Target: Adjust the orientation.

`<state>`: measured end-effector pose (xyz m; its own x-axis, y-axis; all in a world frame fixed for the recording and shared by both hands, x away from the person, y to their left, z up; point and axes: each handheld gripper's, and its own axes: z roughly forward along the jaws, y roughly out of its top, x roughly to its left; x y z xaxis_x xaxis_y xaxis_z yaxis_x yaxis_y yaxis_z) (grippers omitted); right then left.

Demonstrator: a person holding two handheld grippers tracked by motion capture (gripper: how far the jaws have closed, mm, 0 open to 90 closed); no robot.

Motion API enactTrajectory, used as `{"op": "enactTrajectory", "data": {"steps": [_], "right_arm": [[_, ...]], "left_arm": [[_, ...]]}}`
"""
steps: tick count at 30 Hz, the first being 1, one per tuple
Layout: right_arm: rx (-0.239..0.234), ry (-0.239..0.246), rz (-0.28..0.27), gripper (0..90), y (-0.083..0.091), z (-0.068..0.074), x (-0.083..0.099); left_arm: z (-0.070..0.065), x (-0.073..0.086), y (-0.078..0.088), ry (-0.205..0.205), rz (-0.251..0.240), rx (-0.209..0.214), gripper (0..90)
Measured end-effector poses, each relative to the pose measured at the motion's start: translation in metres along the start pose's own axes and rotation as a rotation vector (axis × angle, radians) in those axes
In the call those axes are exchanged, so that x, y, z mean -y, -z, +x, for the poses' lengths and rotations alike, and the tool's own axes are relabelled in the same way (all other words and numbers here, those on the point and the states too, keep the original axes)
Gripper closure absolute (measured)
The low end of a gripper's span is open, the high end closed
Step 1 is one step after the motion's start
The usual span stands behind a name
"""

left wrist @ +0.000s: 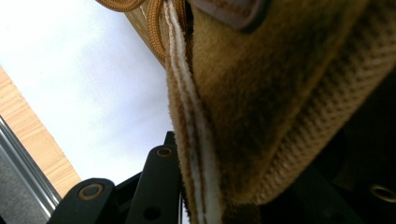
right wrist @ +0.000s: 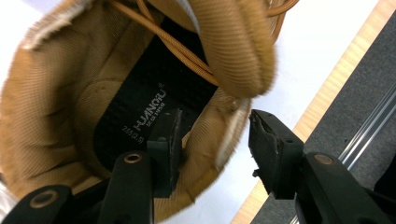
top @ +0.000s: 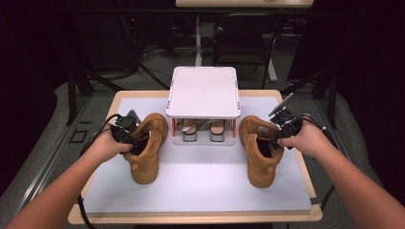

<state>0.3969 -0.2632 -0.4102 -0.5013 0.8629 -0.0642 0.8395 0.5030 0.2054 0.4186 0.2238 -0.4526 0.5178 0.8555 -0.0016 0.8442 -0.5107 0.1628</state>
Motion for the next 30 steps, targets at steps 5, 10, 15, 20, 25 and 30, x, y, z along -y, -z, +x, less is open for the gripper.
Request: {"op": "enactTrajectory", "data": {"steps": [5, 10, 15, 20, 25, 30], "right_arm": [[-0.007, -0.01, 0.021, 54.2, -0.017, 0.0, -0.001], [-0.005, -0.012, 0.031, 54.4, -0.027, 0.0, -0.001], [-0.012, -0.016, 0.046, 54.7, -0.036, 0.0, 0.0], [-0.002, -0.038, 0.036, 54.0, -0.036, -0.001, 0.001], [0.016, -0.046, 0.038, 54.3, -0.036, 0.0, 0.0], [0.033, -0.035, 0.042, 55.2, -0.037, 0.001, 0.0]], "left_arm": [[0.0, 0.0, 0.0, -0.005, -0.001, 0.0, 74.0], [0.0, 0.0, 0.0, -0.009, 0.004, 0.0, 73.9], [0.0, 0.0, 0.0, -0.012, 0.003, -0.01, 73.5], [0.0, 0.0, -0.001, -0.015, 0.006, -0.014, 73.4], [0.0, 0.0, -0.001, 0.0, 0.001, -0.007, 73.0], [0.001, 0.001, -0.002, 0.023, -0.006, 0.005, 71.8]]}}
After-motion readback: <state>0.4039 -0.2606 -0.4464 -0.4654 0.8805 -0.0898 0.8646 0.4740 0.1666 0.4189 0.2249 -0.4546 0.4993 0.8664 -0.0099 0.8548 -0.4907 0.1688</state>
